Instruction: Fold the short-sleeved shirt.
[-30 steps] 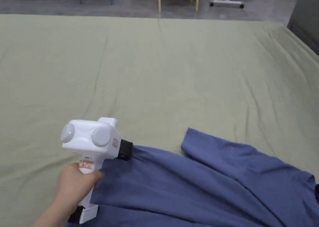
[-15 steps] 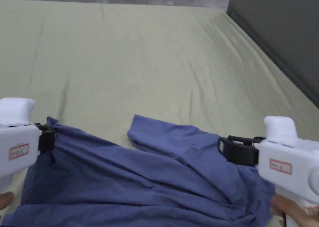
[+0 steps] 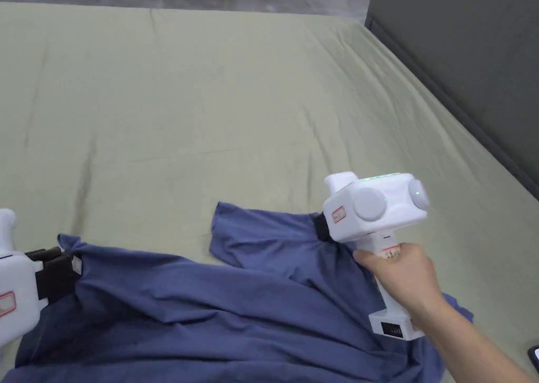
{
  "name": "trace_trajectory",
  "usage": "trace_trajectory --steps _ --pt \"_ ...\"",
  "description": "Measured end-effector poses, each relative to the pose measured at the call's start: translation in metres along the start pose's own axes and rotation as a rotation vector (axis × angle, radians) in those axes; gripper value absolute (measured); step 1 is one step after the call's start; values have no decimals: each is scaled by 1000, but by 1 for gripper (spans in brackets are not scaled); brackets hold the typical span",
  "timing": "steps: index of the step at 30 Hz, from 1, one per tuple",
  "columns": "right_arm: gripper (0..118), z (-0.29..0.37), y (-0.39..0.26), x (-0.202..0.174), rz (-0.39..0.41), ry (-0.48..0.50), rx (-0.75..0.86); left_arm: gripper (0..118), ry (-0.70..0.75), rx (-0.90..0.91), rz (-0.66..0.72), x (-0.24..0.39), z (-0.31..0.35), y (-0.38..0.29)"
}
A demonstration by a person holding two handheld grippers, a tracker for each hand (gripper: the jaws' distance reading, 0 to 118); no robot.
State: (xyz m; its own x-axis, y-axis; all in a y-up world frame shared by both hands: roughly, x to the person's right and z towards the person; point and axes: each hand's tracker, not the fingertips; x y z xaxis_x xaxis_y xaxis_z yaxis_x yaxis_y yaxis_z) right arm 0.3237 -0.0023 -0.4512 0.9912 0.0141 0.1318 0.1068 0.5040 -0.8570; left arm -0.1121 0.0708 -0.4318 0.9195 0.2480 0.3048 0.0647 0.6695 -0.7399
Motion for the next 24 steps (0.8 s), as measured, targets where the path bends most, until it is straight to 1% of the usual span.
trace_trajectory --steps 1,2,3,4,6,8,10,12,14,16,18,21,23,24 --pt "5 12 -6 -1 -10 -62 62 2 -2 4 6 -1 3 1" --pt "5 22 -8 3 -13 -37 72 2 -3 15 16 -3 5 4" --pt "5 34 -12 6 -35 17 100 2 -19 29 30 -4 11 7" --pt "5 43 -12 11 -64 35 120 2 -35 50 43 -4 18 10" --pt "5 83 -16 18 -109 52 240 2 -76 107 71 -3 41 19" --pt "5 133 -16 20 -125 59 358 2 -106 173 80 -1 70 34" --pt "5 188 -11 26 -149 48 505 2 -123 250 54 5 107 53" --pt "5 254 -1 24 -151 45 656 2 -128 347 -4 14 149 80" --pt "5 309 18 26 -120 46 736 2 -117 420 -58 21 189 108" --pt "5 361 37 28 -115 43 846 2 -83 514 -101 26 231 137" --pt "5 409 58 31 -122 64 930 2 -62 602 -126 31 273 166" --pt "5 460 100 31 -127 92 995 2 -11 700 -158 30 322 220" --pt "5 484 133 28 -119 67 1026 2 49 743 -159 31 345 255" --pt "5 492 152 26 -121 61 1028 2 85 765 -183 31 352 274"
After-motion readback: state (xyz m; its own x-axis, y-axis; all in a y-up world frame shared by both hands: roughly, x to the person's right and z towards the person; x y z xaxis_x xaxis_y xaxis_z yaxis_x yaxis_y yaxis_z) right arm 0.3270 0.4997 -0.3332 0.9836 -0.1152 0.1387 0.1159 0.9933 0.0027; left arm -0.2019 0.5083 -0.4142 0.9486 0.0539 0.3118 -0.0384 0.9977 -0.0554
